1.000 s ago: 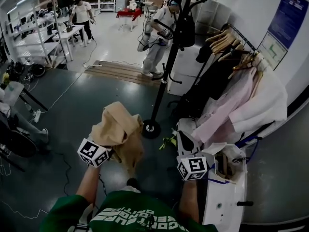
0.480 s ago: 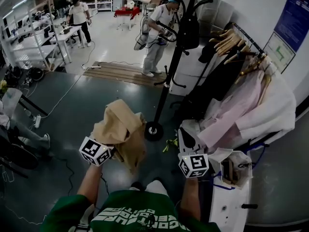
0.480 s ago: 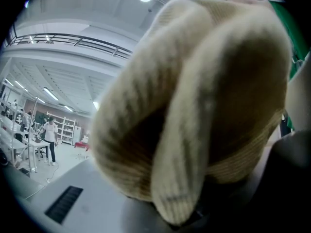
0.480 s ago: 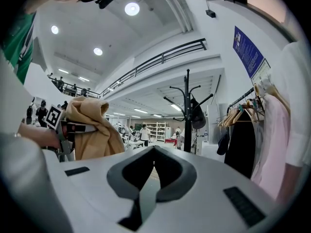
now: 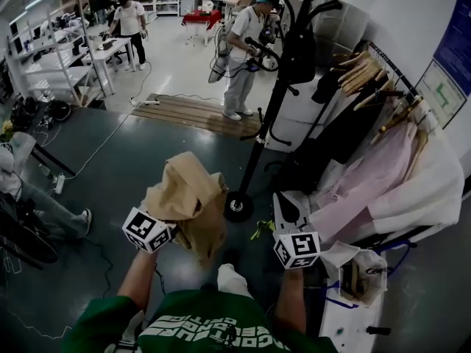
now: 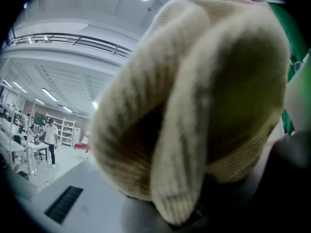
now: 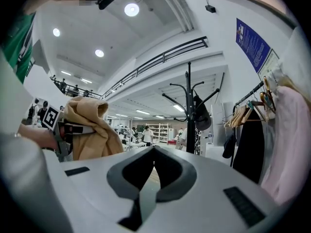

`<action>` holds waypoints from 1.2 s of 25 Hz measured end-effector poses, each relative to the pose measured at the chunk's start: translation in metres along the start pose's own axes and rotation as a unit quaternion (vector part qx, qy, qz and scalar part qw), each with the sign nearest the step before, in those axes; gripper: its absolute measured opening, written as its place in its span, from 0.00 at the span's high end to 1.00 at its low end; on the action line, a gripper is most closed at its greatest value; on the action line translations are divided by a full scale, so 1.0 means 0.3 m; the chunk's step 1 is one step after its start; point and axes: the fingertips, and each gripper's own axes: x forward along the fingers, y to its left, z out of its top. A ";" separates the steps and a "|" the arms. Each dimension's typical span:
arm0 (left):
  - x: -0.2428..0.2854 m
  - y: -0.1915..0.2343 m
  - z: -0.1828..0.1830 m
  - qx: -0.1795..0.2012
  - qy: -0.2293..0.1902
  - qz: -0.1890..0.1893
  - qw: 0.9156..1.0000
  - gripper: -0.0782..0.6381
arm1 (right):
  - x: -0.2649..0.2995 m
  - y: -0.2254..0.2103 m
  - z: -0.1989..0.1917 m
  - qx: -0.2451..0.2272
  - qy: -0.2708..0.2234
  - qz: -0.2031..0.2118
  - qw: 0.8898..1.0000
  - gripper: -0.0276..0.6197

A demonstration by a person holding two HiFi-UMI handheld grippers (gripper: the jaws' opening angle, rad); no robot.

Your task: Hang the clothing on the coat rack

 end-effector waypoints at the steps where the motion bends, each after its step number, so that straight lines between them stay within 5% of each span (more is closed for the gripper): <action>1: 0.021 0.007 -0.005 0.002 0.000 0.000 1.000 0.78 | 0.021 -0.017 -0.004 0.001 0.000 0.002 1.000 0.94; 19: 0.279 0.205 0.025 -0.002 -0.004 0.018 1.000 0.78 | 0.320 -0.170 0.075 -0.006 -0.018 0.026 0.999 0.94; 30: 0.452 0.280 0.171 -0.013 -0.013 0.023 1.000 0.78 | 0.415 -0.230 0.192 -0.014 -0.041 0.035 0.998 0.94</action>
